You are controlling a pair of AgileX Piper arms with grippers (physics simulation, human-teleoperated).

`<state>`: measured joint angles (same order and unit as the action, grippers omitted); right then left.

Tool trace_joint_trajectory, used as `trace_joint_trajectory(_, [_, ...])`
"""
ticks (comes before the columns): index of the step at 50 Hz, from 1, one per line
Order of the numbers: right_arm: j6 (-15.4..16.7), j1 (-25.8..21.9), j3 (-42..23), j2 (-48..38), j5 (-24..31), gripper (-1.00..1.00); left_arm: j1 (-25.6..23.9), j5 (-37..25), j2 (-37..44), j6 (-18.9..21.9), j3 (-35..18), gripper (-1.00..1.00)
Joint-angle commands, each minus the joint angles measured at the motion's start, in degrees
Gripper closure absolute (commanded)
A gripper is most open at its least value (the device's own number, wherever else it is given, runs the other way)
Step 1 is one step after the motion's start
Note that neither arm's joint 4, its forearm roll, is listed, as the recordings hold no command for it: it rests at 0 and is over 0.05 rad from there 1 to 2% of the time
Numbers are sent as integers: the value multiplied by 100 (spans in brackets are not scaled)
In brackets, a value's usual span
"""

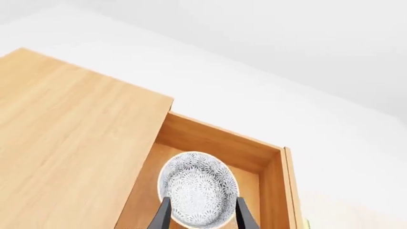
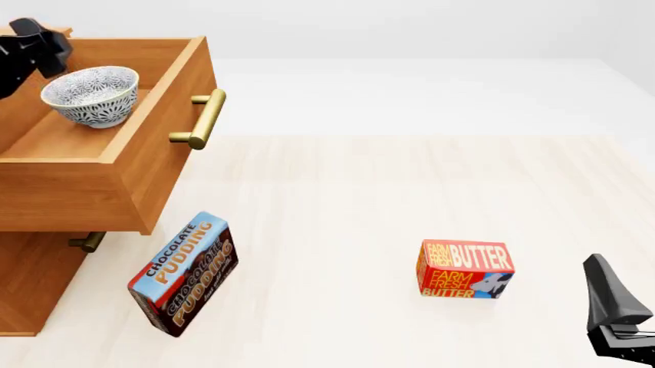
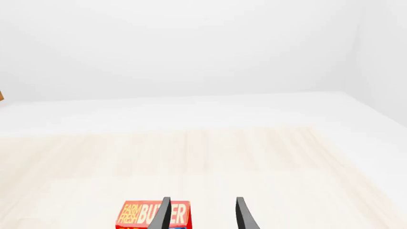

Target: Put the bowl in the top drawer of the cabinet.

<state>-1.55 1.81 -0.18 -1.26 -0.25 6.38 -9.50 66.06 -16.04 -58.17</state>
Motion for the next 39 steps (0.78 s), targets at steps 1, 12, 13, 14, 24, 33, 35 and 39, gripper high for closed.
trace_joint_trajectory(1, [0, 0, 0, 0, 0, -100, -147, -173, -317, -4, 8, -100])
trace_joint_trajectory(12, [0, 0, 0, 1, 1, -100, -315, -323, -484, 111, -50, -100])
trace_joint_trajectory(13, [1, -1, 0, 1, 0, -100, -355, -335, -513, 122, -56, -100])
trace_joint_trajectory(14, [0, 0, 0, 0, 0, -100, -371, -357, -538, 114, -62, -100])
trace_joint_trajectory(24, [1, 1, 0, 0, 0, -100, -664, -455, -763, 189, -51, -100])
trace_joint_trajectory(33, [1, 0, 0, 1, 1, -100, -821, -605, -1025, 213, -10, -100])
trace_joint_trajectory(35, [0, 0, 0, 1, 1, -100, -826, -631, -1070, 198, 0, -100])
trace_joint_trajectory(39, [0, 0, 0, -1, -1, -100, -792, -681, -1195, 154, 85, -100])
